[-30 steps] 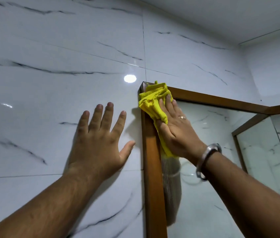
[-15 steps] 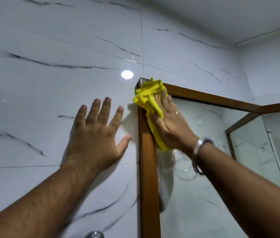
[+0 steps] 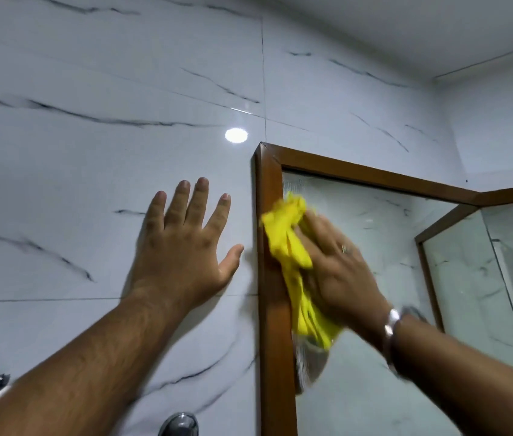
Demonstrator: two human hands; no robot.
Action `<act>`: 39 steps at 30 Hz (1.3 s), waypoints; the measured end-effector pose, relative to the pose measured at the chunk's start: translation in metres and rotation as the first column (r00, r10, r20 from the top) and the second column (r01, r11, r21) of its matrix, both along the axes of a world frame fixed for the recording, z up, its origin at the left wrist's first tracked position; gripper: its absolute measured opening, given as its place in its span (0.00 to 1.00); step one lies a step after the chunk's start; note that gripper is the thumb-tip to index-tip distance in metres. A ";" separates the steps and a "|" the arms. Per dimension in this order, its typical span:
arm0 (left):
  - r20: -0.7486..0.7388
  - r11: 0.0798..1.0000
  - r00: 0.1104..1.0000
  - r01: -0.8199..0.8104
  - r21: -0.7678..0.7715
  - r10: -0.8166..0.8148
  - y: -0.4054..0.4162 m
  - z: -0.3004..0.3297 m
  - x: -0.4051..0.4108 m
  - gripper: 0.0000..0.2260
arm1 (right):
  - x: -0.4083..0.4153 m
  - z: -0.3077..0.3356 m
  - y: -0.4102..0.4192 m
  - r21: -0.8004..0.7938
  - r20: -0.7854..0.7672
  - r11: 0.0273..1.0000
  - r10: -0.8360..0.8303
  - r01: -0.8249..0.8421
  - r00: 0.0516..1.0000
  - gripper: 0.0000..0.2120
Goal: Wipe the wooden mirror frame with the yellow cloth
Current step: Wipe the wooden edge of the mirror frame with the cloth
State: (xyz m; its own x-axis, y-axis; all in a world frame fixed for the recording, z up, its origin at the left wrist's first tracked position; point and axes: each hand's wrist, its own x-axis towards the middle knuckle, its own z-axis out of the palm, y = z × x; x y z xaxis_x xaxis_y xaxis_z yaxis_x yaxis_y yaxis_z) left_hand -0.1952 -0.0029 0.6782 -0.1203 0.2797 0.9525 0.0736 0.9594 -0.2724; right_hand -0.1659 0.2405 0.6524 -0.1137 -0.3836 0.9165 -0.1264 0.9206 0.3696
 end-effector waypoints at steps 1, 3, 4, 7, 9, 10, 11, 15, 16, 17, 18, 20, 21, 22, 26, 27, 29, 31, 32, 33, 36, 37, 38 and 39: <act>-0.007 1.000 1.000 0.006 -0.002 -0.007 -0.001 0.001 -0.001 0.37 | -0.003 0.031 -0.007 -0.072 -0.059 0.997 -0.011 0.007 0.998 0.23; -0.016 1.000 1.000 0.010 0.005 -0.010 -0.001 0.003 -0.001 0.37 | -0.008 0.083 -0.020 -0.214 -0.109 0.977 -0.011 -0.012 0.994 0.25; -0.016 1.000 1.000 0.012 0.005 -0.012 -0.001 0.003 -0.001 0.37 | -0.012 0.099 -0.024 -0.256 -0.106 0.966 0.018 -0.045 0.994 0.26; -0.005 1.000 1.000 0.007 -0.003 -0.007 -0.001 0.002 -0.001 0.36 | -0.022 0.101 -0.026 -0.288 -0.044 0.943 0.160 -0.166 0.986 0.32; 0.002 1.000 1.000 0.016 -0.010 -0.016 -0.002 -0.005 0.000 0.36 | -0.022 0.066 -0.024 -0.284 -0.019 0.934 0.220 -0.217 0.975 0.33; 0.007 1.000 1.000 0.024 -0.014 -0.024 -0.002 -0.012 0.000 0.36 | -0.022 0.040 -0.023 -0.276 -0.009 0.933 0.237 -0.231 0.971 0.33; 0.010 0.999 0.999 0.031 -0.017 -0.031 -0.001 -0.023 0.000 0.35 | -0.023 0.008 -0.022 -0.263 -0.001 0.935 0.247 -0.238 0.969 0.33; 0.038 0.999 0.999 0.038 -0.036 -0.037 -0.001 -0.085 -0.004 0.36 | -0.022 -0.168 -0.022 -0.215 0.047 0.953 0.230 -0.215 0.972 0.30; 0.045 0.999 0.999 0.028 -0.047 -0.026 -0.001 -0.096 -0.004 0.36 | -0.018 -0.208 -0.020 -0.178 0.076 0.965 0.208 -0.192 0.975 0.29; 0.050 0.998 0.999 0.017 -0.058 -0.014 -0.002 -0.102 -0.004 0.37 | -0.014 -0.233 -0.015 -0.127 0.124 0.978 0.181 -0.165 0.976 0.28; 0.053 0.998 0.999 0.005 -0.062 -0.001 -0.002 -0.106 -0.003 0.37 | -0.010 -0.240 -0.010 -0.081 0.178 0.984 0.172 -0.160 0.969 0.28; 0.054 0.999 0.998 -0.009 -0.051 0.012 -0.001 -0.106 -0.003 0.37 | -0.011 -0.207 -0.001 -0.016 0.204 0.982 0.189 -0.190 0.961 0.28; 0.059 0.999 0.998 -0.009 -0.045 0.012 0.000 -0.105 -0.002 0.37 | -0.013 -0.177 -0.001 -0.023 0.182 0.977 0.213 -0.212 0.960 0.29; 0.063 0.999 0.998 -0.009 -0.039 0.012 0.000 -0.105 -0.002 0.37 | -0.014 -0.139 -0.003 -0.064 0.143 0.974 0.226 -0.219 0.964 0.30; 0.043 1.000 0.999 0.000 -0.031 0.002 0.001 -0.106 -0.004 0.37 | -0.021 0.002 -0.023 -0.290 0.019 0.929 0.246 -0.230 0.969 0.34; 0.038 1.000 0.999 0.002 -0.030 -0.001 0.001 -0.106 -0.005 0.37 | -0.023 0.018 -0.027 -0.312 0.004 0.920 0.252 -0.238 0.968 0.34; 0.030 1.000 1.000 0.000 -0.026 0.001 0.001 -0.106 -0.005 0.36 | -0.027 0.020 -0.029 -0.345 -0.030 0.905 0.255 -0.250 0.966 0.34; 0.025 1.000 1.000 -0.010 -0.026 0.010 0.001 -0.106 -0.005 0.36 | -0.029 -0.028 -0.027 -0.339 -0.047 0.907 0.248 -0.249 0.968 0.34; 0.024 1.000 1.000 -0.013 -0.022 0.013 0.001 -0.107 -0.005 0.36 | -0.029 -0.068 -0.025 -0.316 -0.040 0.915 0.251 -0.250 0.967 0.33; 0.022 1.000 1.000 -0.014 -0.020 0.014 0.001 -0.108 -0.006 0.36 | -0.029 -0.116 -0.022 -0.291 -0.020 0.924 0.254 -0.249 0.967 0.31; 0.016 1.000 1.000 -0.019 -0.022 0.019 0.001 -0.108 -0.007 0.36 | -0.026 -0.263 -0.018 -0.191 0.084 0.959 0.230 -0.211 0.969 0.25; 0.015 0.999 1.000 -0.019 -0.026 0.019 0.002 -0.108 -0.006 0.36 | -0.023 -0.298 -0.013 -0.115 0.127 0.986 0.138 -0.124 0.982 0.23; 0.016 0.999 1.000 -0.018 -0.029 0.019 0.002 -0.108 -0.005 0.36 | -0.021 -0.316 -0.007 -0.025 0.194 0.999 0.051 -0.047 0.980 0.22; 0.018 0.999 1.000 -0.018 -0.026 0.018 0.002 -0.108 -0.005 0.37 | -0.018 -0.314 -0.001 0.040 0.240 0.999 0.008 -0.018 0.971 0.21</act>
